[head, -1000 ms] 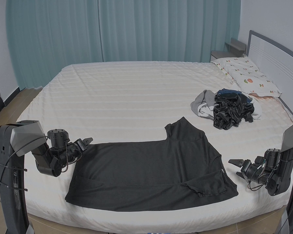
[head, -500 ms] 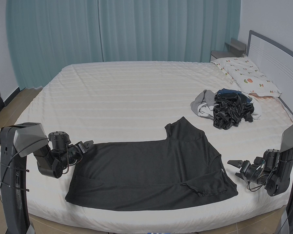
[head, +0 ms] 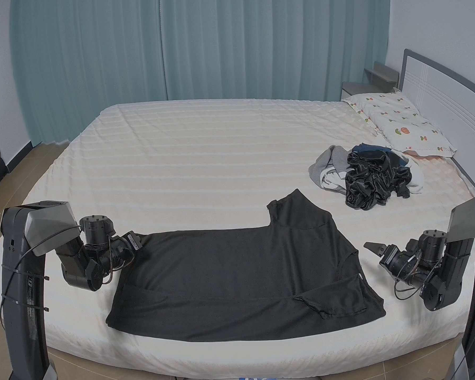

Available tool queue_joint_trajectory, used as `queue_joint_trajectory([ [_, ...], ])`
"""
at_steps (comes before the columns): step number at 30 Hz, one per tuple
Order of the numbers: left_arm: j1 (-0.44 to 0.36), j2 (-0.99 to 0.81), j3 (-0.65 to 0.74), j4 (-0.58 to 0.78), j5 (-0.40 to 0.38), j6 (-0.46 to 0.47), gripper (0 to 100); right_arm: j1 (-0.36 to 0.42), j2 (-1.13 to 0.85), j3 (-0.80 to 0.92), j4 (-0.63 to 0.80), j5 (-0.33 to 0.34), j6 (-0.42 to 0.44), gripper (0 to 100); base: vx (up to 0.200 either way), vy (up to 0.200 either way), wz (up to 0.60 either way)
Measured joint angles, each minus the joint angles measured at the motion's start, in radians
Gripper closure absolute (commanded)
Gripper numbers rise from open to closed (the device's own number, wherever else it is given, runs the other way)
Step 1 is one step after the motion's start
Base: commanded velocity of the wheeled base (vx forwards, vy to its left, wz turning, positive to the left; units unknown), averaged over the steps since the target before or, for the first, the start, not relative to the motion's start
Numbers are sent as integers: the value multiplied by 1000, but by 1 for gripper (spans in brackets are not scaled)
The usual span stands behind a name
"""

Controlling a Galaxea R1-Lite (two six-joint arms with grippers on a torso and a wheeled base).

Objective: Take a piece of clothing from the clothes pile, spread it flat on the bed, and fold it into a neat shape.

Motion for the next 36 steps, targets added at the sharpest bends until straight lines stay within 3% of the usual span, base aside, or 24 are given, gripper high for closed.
queue_joint_trajectory([
  [13,1,-19,34,-25,2,-48,100,118,18,-468,423,-116,-96,0,0,0,0],
  [23,4,-31,48,-29,3,-84,100,157,117,-851,712,-175,-200,0,0,0,0],
  [33,13,-34,57,-30,2,-90,100,167,255,-1083,845,-206,-227,0,0,0,0],
  [34,13,-34,58,-30,2,-90,100,166,266,-1095,859,-206,-226,100,0,0,0],
  [36,14,-34,58,-30,2,-90,100,164,279,-1109,863,-206,-222,100,0,0,0],
])
